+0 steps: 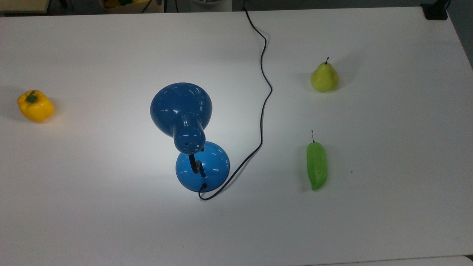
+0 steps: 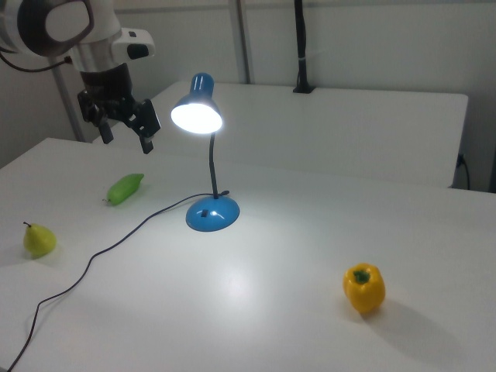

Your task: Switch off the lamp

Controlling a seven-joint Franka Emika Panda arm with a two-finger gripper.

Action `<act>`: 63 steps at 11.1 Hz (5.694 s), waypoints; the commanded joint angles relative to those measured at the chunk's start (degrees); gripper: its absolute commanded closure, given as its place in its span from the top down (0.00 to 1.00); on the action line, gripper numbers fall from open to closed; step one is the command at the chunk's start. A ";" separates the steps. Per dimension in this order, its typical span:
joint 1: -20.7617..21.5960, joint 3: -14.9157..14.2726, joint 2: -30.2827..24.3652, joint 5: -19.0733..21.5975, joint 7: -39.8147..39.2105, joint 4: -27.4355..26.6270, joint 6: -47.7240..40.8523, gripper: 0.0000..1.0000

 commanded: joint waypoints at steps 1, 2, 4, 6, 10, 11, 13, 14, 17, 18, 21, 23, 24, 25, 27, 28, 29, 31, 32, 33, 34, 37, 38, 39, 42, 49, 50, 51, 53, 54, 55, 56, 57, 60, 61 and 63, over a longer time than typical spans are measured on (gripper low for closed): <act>-0.31 -0.16 0.15 0.84 -1.60 0.43 0.61 0.99; -0.31 -0.25 0.15 0.93 -1.60 0.43 0.61 0.87; -0.31 -0.34 0.15 1.19 -1.69 0.43 0.70 0.47; -0.40 -0.34 0.15 1.19 -1.78 0.43 0.70 0.14; -0.40 -0.25 0.50 1.37 -1.78 0.43 0.79 0.00; -0.40 -0.25 0.50 1.54 -2.82 0.26 1.31 0.00; -0.40 -0.34 0.50 2.94 -3.71 -0.27 2.71 0.00; -0.40 -0.34 0.50 3.04 -3.71 -0.45 2.81 0.00; -0.31 -0.34 0.24 2.25 -3.71 -1.49 2.11 0.00; 0.12 -0.34 0.24 1.99 -3.71 -2.81 2.28 0.00; 0.65 -0.34 0.41 -1.52 -3.88 -7.11 3.51 0.00; 1.35 -0.34 0.50 -1.88 -3.80 -11.06 7.09 0.00; 1.36 -0.34 0.76 -1.88 -3.80 -13.69 9.55 0.00; 1.36 -0.25 1.11 -1.88 -3.80 -15.89 12.62 0.00; 1.36 -0.08 4.00 -1.88 -3.71 -17.06 17.03 0.00; 1.44 -0.08 5.84 -1.88 -3.45 -17.15 20.18 0.00; 2.14 -0.08 7.43 -1.88 -3.45 -17.84 23.78 0.00; 2.58 -0.08 9.98 -1.88 -3.27 -19.07 31.78 0.00; 2.85 -0.08 11.47 -1.88 -3.18 -19.08 34.86 0.00; 3.20 -0.08 12.97 -1.88 -3.10 -19.08 38.55 0.00; 3.38 -0.08 14.55 -1.88 -3.10 -19.08 42.24 0.00; 3.47 0.01 19.30 -1.97 -3.09 -18.90 54.46 0.00; 3.90 0.01 20.35 -1.88 -3.10 -18.82 57.88 0.00; 3.99 0.01 21.67 -1.88 -3.10 -18.64 61.49 0.00; 3.99 0.01 24.84 -1.88 -3.10 -18.29 70.82 0.00; 4.08 -0.07 28.27 -3.20 -3.71 -17.85 77.61 0.00; 4.08 -0.08 28.54 -3.64 -3.71 -17.94 77.61 0.00; 3.99 -0.08 29.06 -3.90 -3.71 -17.94 77.61 0.00; 3.91 -0.08 29.77 -5.04 -3.71 -17.94 77.61 0.00; 3.73 -0.08 29.77 -5.05 -3.71 -18.02 77.52 0.00; 3.64 -0.16 29.86 -5.05 -3.71 -18.11 77.52 0.00; 3.64 -0.08 29.77 -5.05 -3.71 -18.20 77.34 0.00; 3.55 -0.08 29.77 -5.05 -3.62 -18.20 77.34 0.00; 3.55 -0.16 28.72 -5.05 -3.53 -18.90 76.73 0.00; 3.55 -0.16 27.84 -5.05 -3.53 -19.17 76.47 0.00; 3.47 -0.16 25.30 -5.05 -3.53 -19.43 70.44 0.00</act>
